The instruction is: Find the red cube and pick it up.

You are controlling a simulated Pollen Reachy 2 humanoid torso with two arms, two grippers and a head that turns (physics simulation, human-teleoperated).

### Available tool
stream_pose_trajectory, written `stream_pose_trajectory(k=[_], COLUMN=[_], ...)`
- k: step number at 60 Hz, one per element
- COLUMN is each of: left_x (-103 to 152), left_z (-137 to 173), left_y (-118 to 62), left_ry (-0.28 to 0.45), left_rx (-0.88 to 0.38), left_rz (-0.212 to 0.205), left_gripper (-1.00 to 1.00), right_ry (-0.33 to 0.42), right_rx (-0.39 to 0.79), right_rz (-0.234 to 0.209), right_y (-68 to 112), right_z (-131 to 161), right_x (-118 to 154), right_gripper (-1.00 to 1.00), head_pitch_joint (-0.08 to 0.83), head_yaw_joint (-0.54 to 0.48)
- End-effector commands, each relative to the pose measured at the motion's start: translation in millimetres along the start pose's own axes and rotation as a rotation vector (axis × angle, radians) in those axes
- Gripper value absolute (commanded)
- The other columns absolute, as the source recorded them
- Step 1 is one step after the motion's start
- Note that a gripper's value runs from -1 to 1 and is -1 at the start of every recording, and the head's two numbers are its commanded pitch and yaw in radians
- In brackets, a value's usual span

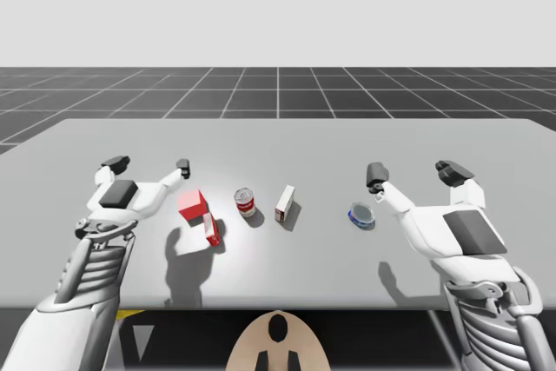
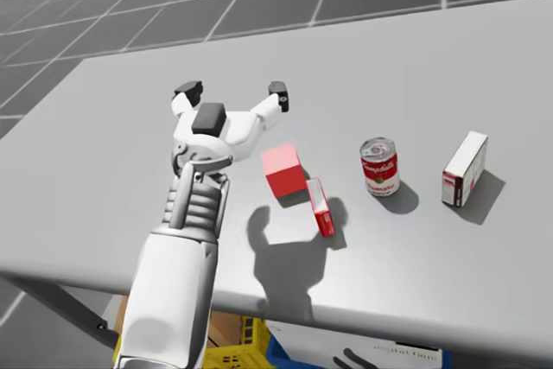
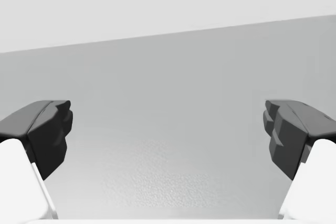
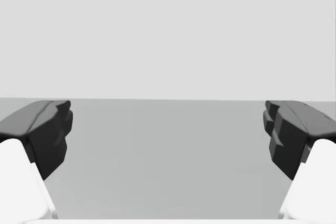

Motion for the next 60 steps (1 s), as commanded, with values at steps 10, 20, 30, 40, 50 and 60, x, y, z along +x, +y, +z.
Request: stream_pose_trajectory(k=[10,20,30,40,50,60], left_x=[11.2,11.8,-6.1,-32.6,-54.1,-68.9], left_z=[12.5,20.1,25.2,29.5,26.2,10.8], left_y=[8.3,33.5,66.5,85.2,84.5,79.3], left_ry=[0.074,0.139,0.208,0.266,0.296,0.320], left_rx=[-0.165,-0.284,-0.477,-0.603,-0.690,-0.730], left_rz=[0.040,-0.001,-0.028,-0.035,-0.058,-0.080], left_gripper=[-1.00,-1.00,-1.00,-1.00,-1.00,-1.00], right_ry=[0.006,0.007,0.008,0.008,0.008,0.006], right_rx=[-0.006,-0.006,-0.007,-0.005,-0.005,-0.003], right_rz=[-0.009,-0.005,-0.004,0.000,0.001,0.001], right_y=[0.5,0.1,-0.5,-0.7,-0.9,-1.8], right_z=[0.2,-0.3,-1.0,-1.8,-2.3,-2.3], right_x=[-1.2,-1.5,-2.0,-2.4,-2.8,-2.7], right_gripper=[-1.00,-1.00,-1.00,-1.00,-1.00,-1.00], head_pitch_joint=[0.631,0.632,0.624,0.624,0.620,0.621], head_yaw_joint=[0.40,0.41,0.41,0.42,0.42,0.42])
